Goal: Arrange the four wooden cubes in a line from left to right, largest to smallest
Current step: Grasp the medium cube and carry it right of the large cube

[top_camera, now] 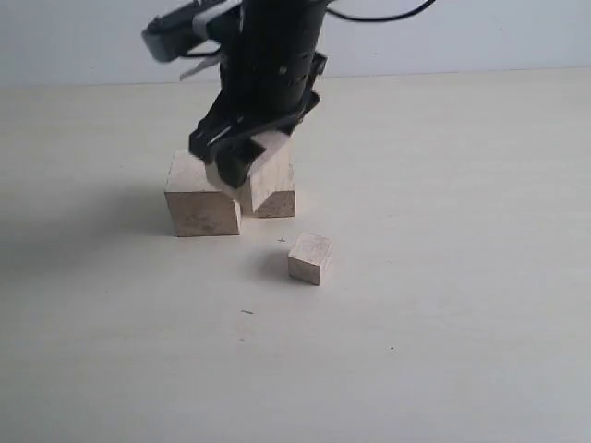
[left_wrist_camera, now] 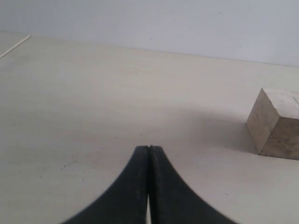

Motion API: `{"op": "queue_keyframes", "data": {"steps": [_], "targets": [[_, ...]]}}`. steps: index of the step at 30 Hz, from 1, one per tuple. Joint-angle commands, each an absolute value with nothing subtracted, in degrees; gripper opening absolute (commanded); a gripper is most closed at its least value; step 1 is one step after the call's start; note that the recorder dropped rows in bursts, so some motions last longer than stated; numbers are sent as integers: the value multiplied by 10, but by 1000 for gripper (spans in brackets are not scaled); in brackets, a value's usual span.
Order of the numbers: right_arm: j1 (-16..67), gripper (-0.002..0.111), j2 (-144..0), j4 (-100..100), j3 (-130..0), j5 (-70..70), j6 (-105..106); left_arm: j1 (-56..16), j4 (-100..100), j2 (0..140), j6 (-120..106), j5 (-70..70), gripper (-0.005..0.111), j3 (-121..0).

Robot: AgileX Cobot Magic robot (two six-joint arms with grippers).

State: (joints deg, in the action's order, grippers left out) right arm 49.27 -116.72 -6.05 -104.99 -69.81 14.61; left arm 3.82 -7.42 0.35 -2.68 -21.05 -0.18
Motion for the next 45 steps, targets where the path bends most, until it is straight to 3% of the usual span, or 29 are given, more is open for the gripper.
{"op": "queue_keyframes", "data": {"steps": [1, 16, 38, 45], "targets": [[444, 0, -1140, -51, -1062, -700, 189, 35, -73, 0, -27, -204, 0, 0], [412, 0, -1213, -122, -1059, -700, 484, 35, -73, 0, -27, -204, 0, 0], [412, 0, -1295, -121, -1059, -698, 515, 35, -73, 0, -27, -204, 0, 0], [400, 0, -1296, -26, -1059, -624, 441, 35, -73, 0, -27, -204, 0, 0]]}}
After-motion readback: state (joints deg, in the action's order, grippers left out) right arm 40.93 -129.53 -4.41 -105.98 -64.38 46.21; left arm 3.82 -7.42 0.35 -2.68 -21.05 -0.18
